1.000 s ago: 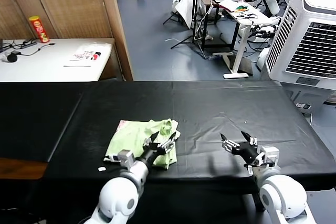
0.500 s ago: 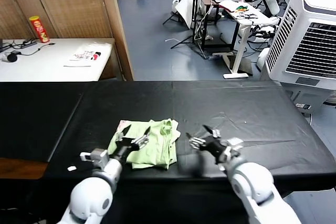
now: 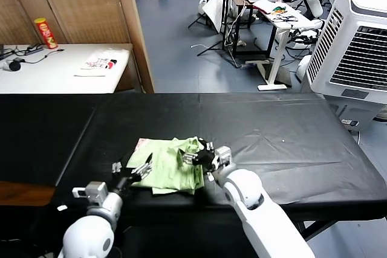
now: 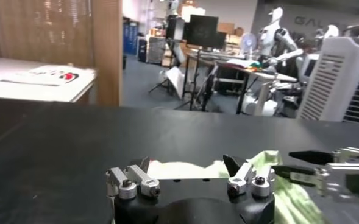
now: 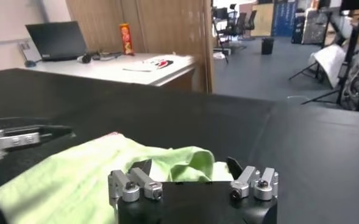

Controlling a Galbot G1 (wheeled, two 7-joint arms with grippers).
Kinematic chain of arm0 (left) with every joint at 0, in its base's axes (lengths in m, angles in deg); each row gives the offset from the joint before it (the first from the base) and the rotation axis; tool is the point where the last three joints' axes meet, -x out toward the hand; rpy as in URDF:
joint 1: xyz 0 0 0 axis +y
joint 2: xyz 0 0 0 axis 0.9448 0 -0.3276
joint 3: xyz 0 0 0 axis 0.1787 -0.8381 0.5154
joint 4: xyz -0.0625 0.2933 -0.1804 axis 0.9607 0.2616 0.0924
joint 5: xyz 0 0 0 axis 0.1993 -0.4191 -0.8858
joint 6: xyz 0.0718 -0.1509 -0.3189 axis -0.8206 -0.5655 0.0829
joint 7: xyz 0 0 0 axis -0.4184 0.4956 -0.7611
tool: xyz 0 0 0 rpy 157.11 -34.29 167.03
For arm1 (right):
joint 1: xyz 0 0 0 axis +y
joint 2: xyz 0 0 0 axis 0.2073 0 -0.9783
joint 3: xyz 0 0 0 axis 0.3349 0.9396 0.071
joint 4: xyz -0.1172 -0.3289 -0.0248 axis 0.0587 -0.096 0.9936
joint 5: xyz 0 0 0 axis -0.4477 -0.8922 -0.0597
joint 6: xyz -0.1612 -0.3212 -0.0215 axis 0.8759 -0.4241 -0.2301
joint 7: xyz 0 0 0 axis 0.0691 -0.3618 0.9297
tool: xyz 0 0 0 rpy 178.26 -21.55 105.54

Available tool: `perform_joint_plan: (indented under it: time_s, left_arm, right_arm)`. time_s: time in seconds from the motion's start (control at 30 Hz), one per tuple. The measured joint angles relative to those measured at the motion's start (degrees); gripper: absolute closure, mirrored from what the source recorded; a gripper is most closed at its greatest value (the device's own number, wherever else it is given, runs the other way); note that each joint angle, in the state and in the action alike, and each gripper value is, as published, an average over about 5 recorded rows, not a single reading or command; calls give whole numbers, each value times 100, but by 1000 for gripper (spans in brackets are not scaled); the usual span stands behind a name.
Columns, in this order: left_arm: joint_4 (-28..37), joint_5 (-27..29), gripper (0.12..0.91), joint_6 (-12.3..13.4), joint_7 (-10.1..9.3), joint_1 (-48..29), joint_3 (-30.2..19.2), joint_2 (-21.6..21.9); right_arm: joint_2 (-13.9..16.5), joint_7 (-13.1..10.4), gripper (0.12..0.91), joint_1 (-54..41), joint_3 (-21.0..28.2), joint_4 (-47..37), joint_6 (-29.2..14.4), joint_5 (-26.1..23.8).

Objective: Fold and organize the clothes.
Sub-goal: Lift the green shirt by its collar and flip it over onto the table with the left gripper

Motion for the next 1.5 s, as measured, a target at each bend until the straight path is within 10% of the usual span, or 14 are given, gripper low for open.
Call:
perform_joint_plan:
  time_s: [0.17, 0.53, 1.0, 1.17, 1.5]
  left_arm:
    - [0, -5, 232, 21, 1, 88, 90, -10]
    - [88, 11, 232, 90, 27, 124, 161, -58]
    - [792, -1312, 232, 230, 792, -299, 510, 298]
    - [1271, -2162, 232, 23, 1076, -582, 513, 626]
    - [1985, -3382, 232, -177, 967, -1202, 315, 971]
  right_arm:
    - [-48, -5, 342, -18, -63, -122, -10, 3]
    - [-38, -53, 845, 68, -304, -197, -75, -191]
    - [392, 26, 254, 607, -830, 819, -203, 464]
    - [558, 12, 228, 1145, -1104, 1442, -192, 493]
    - [592, 2, 227, 1976, -1565, 2251, -175, 474]
